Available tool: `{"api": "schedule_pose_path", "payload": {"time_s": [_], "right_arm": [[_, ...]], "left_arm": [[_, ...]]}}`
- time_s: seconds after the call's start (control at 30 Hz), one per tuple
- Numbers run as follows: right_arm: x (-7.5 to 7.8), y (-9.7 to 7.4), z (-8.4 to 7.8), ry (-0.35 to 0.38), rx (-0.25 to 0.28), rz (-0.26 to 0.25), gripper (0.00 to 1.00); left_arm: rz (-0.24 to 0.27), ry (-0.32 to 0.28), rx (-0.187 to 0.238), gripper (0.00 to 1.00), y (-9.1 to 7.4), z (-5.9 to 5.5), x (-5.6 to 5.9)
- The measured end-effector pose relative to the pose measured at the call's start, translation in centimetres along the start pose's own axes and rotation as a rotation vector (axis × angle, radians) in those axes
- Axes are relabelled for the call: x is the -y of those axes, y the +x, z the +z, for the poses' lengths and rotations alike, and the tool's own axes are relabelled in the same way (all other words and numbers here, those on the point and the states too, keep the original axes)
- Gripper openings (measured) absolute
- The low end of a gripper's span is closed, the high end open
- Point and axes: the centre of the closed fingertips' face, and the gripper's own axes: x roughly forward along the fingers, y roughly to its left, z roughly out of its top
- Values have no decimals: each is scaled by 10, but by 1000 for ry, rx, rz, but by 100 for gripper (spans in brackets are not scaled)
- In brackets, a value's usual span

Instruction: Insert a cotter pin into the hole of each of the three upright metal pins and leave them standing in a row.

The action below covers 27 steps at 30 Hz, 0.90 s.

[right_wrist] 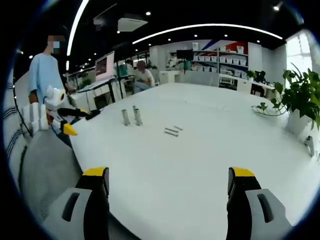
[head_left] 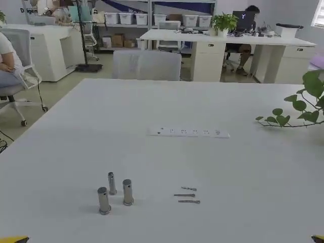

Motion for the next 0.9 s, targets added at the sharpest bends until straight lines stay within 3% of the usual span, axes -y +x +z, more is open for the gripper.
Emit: {"api": "schedule_pose_path", "payload": {"time_s": [0.9], "right_arm": [[0, 1, 0, 6, -2, 7, 100]], "left_arm": [[-15, -3, -21, 99, 1, -5, 2]]}}
